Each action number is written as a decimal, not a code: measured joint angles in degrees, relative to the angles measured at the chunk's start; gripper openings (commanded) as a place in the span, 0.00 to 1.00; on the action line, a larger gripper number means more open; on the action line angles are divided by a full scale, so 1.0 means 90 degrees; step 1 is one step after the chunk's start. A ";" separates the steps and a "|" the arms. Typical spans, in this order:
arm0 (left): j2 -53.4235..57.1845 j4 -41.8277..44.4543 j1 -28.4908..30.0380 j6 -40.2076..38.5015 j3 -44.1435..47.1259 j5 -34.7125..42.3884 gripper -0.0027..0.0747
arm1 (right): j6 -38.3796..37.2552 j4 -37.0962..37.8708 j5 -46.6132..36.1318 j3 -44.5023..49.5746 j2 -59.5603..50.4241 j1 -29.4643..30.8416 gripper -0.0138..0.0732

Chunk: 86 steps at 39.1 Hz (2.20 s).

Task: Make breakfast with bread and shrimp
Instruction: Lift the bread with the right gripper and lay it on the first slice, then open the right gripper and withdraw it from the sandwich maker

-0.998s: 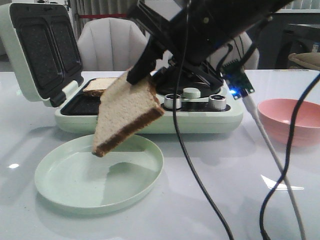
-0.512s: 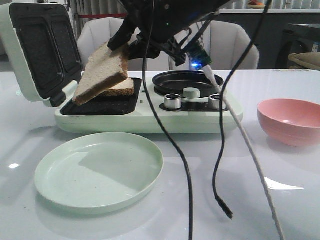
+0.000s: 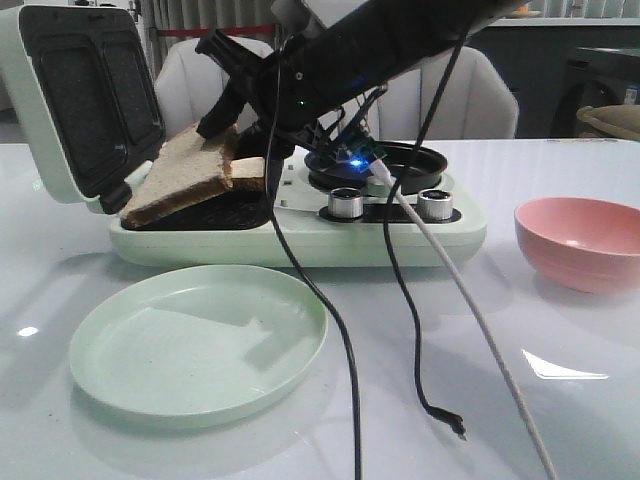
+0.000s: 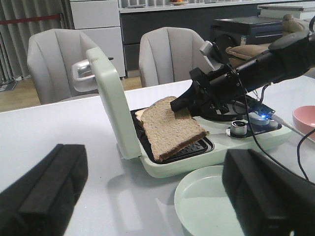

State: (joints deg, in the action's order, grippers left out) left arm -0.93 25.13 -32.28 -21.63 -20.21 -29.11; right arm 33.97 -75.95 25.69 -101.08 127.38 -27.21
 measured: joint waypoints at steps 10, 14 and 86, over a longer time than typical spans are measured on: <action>0.0000 0.0000 0.0000 0.0000 0.0000 0.0000 0.84 | 0.0613 0.0397 -0.0006 -0.0036 -0.0028 0.0000 0.78; 0.0000 0.0000 0.0000 0.0000 0.0000 0.0000 0.84 | 0.0642 0.0757 -0.0261 -0.0036 -0.0157 0.0000 0.78; 0.0000 0.0000 0.0000 0.0000 0.0000 0.0000 0.84 | -0.2107 0.6572 0.0775 0.4622 -0.8023 0.3171 0.74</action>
State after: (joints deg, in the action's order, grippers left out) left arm -0.93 25.13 -32.28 -21.63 -20.21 -29.11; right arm 15.01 -16.81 32.66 -59.48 55.18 1.33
